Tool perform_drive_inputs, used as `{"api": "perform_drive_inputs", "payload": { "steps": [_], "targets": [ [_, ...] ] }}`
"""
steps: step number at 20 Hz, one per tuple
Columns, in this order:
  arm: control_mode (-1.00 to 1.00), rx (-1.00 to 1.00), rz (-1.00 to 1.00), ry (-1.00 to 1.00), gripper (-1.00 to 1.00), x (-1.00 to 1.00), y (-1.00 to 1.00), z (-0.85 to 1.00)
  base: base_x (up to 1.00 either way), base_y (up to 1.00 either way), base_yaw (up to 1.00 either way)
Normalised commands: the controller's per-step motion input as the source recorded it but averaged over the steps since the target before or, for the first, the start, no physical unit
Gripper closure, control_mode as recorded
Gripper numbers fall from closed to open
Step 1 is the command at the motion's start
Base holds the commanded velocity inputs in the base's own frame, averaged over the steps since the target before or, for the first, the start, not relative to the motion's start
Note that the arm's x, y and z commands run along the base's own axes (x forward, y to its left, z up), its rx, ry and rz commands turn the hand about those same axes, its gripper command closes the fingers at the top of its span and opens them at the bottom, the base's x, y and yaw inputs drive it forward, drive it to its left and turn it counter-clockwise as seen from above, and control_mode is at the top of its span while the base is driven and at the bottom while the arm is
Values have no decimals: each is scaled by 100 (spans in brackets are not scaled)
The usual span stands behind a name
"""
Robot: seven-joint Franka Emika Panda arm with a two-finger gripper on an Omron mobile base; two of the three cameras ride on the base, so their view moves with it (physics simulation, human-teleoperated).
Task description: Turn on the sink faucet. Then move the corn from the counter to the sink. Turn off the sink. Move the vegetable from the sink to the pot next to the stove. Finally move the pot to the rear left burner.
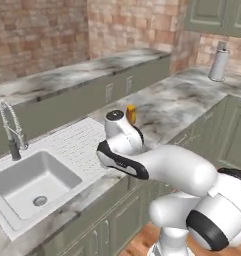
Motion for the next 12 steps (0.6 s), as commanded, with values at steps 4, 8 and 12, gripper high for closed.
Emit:
{"api": "perform_drive_inputs", "payload": {
  "steps": [4, 8, 12],
  "targets": [
    [100, 0, 0, 0, 100, 0, 0, 0, -13, 0, -71],
    [100, 0, 0, 0, 100, 0, 0, 0, -2, 0, -68],
    [100, 0, 0, 0, 100, 0, 0, 0, 4, -1, -61]
  ]
}}
